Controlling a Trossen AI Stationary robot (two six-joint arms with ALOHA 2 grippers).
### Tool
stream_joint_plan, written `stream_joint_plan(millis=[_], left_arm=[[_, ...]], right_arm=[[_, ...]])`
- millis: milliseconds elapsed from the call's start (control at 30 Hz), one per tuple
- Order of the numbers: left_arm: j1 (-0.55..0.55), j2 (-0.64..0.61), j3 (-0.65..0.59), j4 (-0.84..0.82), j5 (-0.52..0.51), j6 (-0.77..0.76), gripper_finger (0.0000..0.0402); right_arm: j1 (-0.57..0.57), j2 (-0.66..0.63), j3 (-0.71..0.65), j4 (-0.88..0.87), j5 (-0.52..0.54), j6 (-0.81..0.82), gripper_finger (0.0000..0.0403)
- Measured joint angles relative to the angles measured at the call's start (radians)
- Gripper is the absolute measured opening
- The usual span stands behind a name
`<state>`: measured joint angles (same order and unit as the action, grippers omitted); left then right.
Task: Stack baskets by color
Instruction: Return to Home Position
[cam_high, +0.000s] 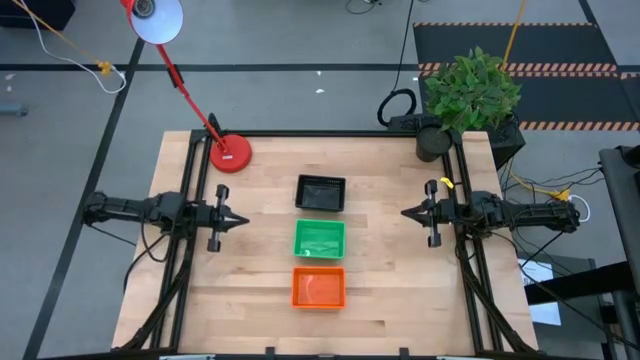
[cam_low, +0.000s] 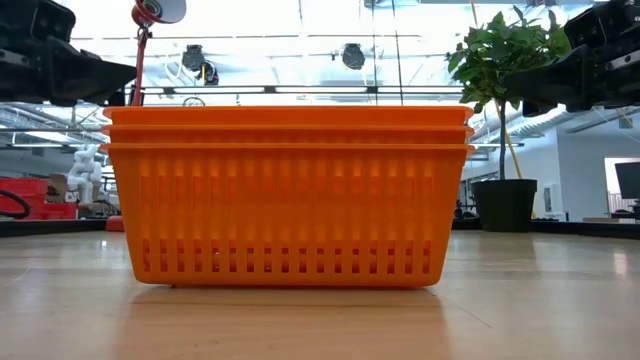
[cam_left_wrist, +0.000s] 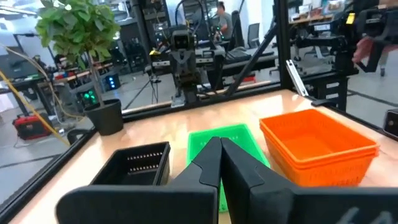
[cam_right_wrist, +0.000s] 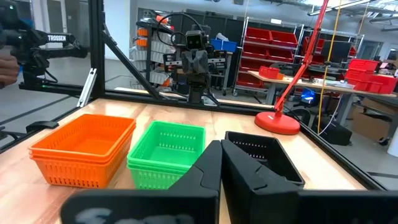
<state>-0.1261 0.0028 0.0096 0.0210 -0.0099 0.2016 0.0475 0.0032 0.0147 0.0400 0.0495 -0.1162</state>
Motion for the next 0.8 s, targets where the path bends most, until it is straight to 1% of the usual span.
stream_joint_plan(millis=[233, 500, 667, 800], left_arm=[[0.045, 0.008, 0.001, -0.005, 0.068, 0.003, 0.0004], [0.066, 0.008, 0.001, 0.000, 0.073, 0.023, 0.0004], [0.067, 0.008, 0.001, -0.001, 0.070, 0.026, 0.0019], [0.067, 0.008, 0.001, -0.003, 0.058, 0.026, 0.0017]], right_arm=[[0.000, 0.000, 0.000, 0.000, 0.001, 0.000, 0.0000], [0.000, 0.000, 0.000, 0.000, 0.001, 0.000, 0.0000], [0.000, 0.000, 0.000, 0.000, 0.001, 0.000, 0.0000], [0.000, 0.000, 0.000, 0.000, 0.001, 0.000, 0.0000]])
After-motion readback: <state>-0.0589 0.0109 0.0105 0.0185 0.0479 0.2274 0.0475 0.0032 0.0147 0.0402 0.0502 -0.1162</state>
